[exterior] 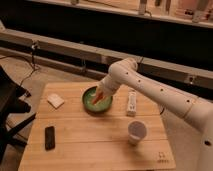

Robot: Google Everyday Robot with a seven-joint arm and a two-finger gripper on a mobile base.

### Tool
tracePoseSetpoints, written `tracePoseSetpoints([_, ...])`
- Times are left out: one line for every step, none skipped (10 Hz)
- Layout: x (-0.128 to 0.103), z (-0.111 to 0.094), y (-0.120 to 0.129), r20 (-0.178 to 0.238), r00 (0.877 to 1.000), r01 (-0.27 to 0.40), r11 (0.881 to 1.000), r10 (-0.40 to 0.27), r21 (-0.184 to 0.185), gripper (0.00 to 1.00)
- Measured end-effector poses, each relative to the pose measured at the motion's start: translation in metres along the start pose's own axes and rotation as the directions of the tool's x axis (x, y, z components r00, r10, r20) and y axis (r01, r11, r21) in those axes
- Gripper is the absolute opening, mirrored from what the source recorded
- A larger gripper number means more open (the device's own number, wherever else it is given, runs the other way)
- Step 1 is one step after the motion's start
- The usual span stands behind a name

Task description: Place the pepper in the ceramic bowl

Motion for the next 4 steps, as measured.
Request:
tracePoseSetpoints([0.0006, 0.0003, -0.0005, 0.000, 1.000, 0.000, 1.000, 0.000, 0.000, 0.70])
tracePoseSetpoints([0.0010, 0.0009, -0.0016, -0.001, 1.000, 0.000, 1.000, 0.000, 0.001, 0.70])
tracePoseSetpoints([0.0010, 0.0018, -0.0026, -0.001, 1.000, 0.001, 1.000, -0.001, 0.001, 0.70])
tracePoseSetpoints([0.0017, 0.0023, -0.0042, -0.002, 1.000, 0.000, 1.000, 0.000, 0.002, 0.70])
